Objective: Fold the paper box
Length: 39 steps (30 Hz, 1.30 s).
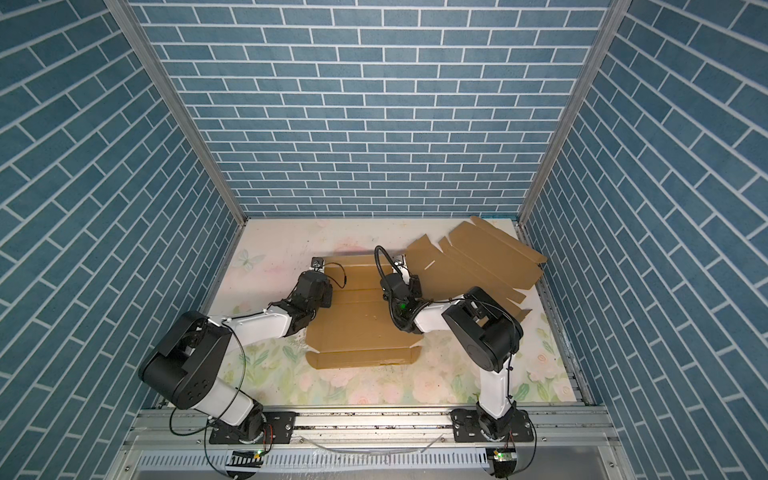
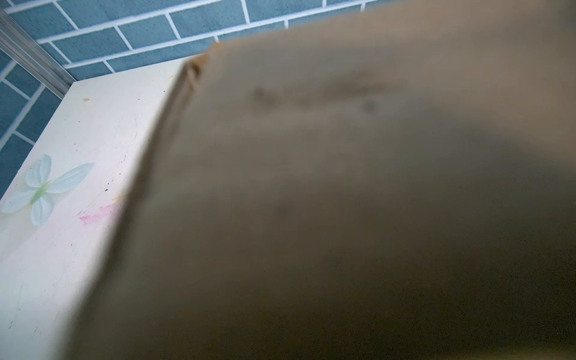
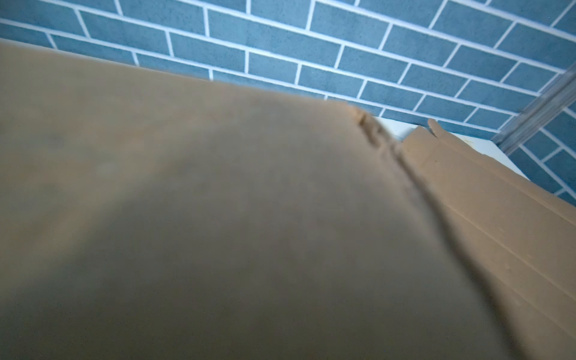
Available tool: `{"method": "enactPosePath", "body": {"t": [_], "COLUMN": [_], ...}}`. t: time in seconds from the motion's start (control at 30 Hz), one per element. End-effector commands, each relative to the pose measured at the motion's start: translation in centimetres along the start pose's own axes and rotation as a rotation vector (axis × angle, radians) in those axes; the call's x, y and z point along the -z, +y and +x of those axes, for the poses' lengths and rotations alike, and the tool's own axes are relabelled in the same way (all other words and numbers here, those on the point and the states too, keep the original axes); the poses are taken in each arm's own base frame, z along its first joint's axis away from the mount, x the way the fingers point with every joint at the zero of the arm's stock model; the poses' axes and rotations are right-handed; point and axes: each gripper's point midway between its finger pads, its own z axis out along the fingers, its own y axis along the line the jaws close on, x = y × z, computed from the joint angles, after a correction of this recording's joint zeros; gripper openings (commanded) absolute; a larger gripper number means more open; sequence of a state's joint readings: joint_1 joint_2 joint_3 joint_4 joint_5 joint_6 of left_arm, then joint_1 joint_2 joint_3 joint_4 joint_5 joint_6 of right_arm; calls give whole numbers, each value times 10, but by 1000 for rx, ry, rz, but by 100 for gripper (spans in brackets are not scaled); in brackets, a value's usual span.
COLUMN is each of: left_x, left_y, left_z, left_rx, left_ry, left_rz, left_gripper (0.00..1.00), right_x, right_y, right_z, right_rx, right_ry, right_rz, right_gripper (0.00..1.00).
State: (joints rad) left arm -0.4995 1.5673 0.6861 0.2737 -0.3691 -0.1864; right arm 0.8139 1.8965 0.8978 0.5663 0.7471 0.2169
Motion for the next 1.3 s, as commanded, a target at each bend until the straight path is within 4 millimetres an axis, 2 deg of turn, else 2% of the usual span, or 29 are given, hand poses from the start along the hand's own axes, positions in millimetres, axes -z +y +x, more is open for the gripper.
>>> {"method": "enactPosePath", "body": {"t": [0.0, 0.07, 0.13, 0.23, 0.37, 0.47, 0.57, 0.63, 0.67, 0.77, 0.93, 1.07, 1.27], "left_x": [-3, -3, -3, -3, -3, -2, 0, 1, 2, 4, 11, 17, 23], "left_y": [-5, -5, -5, -5, -6, -5, -4, -3, -4, -3, -9, -17, -29], "left_z": [19, 18, 19, 19, 19, 20, 17, 20, 11, 6, -4, -10, -12], "left_rx": [-49, -49, -50, -50, -52, -54, -53, -62, -61, -72, -96, -129, -174], "left_ry": [74, 74, 75, 76, 77, 80, 75, 86, 75, 83, 118, 165, 239], "left_rz": [25, 26, 25, 26, 28, 27, 28, 22, 23, 21, 57, 105, 173], "left_gripper": [0, 0, 0, 0, 0, 0, 0, 0, 0, 0, 0, 0, 0], "right_x": [-2, -1, 1, 8, 23, 36, 47, 53, 59, 75, 95, 105, 112], "right_y": [-5, 0, 5, 9, 11, 6, -9, -21, -26, -35, -37, -24, 17], "right_z": [14, 14, 11, 3, -15, -24, -31, -34, -39, -52, -66, -78, -89], "right_rx": [82, 75, 68, 52, 26, 51, 72, 92, 111, 246, 484, 595, 685], "right_ry": [48, 57, 64, 78, 79, 100, 125, 153, 156, 157, 207, 222, 252], "right_rz": [74, 43, 2, -67, -174, -221, -243, -278, -302, -355, -438, -522, -661], "right_gripper": [0, 0, 8, 29, 50, 63, 71, 73, 73, 73, 73, 74, 75]}}
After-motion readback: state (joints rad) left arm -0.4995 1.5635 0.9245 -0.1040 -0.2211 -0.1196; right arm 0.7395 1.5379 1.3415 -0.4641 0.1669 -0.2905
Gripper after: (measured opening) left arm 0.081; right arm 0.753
